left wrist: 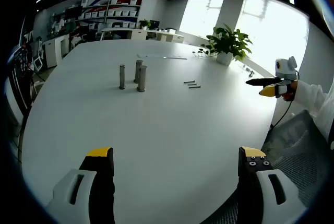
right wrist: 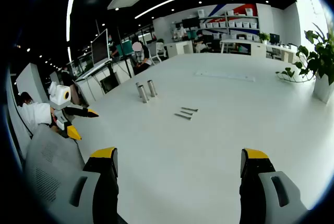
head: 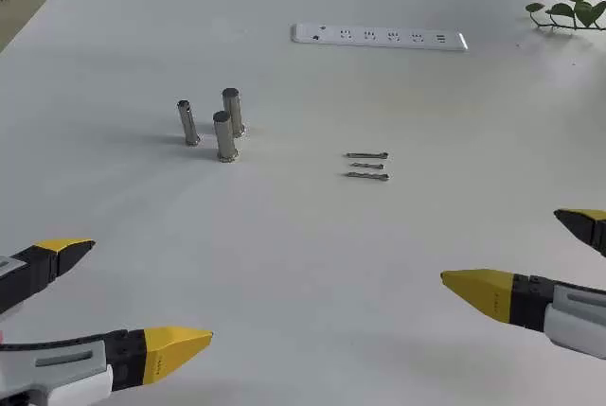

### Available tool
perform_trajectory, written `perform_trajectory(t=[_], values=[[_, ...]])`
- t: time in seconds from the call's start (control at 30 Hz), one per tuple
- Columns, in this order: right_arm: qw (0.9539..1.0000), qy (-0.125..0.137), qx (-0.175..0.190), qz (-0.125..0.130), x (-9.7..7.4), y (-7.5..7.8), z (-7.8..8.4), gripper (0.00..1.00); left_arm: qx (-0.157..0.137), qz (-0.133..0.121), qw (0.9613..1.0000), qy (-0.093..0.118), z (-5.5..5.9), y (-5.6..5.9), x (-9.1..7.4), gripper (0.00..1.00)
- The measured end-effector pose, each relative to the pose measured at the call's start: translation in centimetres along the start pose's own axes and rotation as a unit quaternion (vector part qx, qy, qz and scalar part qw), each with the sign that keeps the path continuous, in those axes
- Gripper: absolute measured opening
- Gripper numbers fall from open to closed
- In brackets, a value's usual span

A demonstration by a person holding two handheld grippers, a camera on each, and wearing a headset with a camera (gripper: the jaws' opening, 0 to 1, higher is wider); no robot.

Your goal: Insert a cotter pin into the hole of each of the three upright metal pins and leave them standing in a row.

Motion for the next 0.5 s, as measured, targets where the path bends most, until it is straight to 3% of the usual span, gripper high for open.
perform_trajectory(t=[0.13, 0.2, 0.5], values=[[1.0000, 0.001, 0.000, -0.001, -0.01, -0.07, -0.05, 0.95, 0.005, -0.014, 0.9999, 0.005, -0.15, -0.23, 0.03, 0.99], [1.0000, 0.001, 0.000, -0.002, -0.03, -0.08, -0.04, 0.95, -0.014, -0.018, 0.9997, 0.010, -0.13, -0.45, 0.04, 0.99], [1.0000, 0.000, 0.004, -0.003, -0.10, -0.19, -0.01, 0.95, -0.014, -0.017, 0.9998, 0.002, 0.15, -0.40, -0.03, 0.99]])
Point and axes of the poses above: the centre of the closed fingertips' face, and the gripper's own axes: x roughly forward along the fingers, y roughly to its right, z roughly out of its underside, the point moved 1 cm from there along -x, roughly backward along the fingers, and after that the axes turned 9 degrees about -y, right-handed, at the moved point
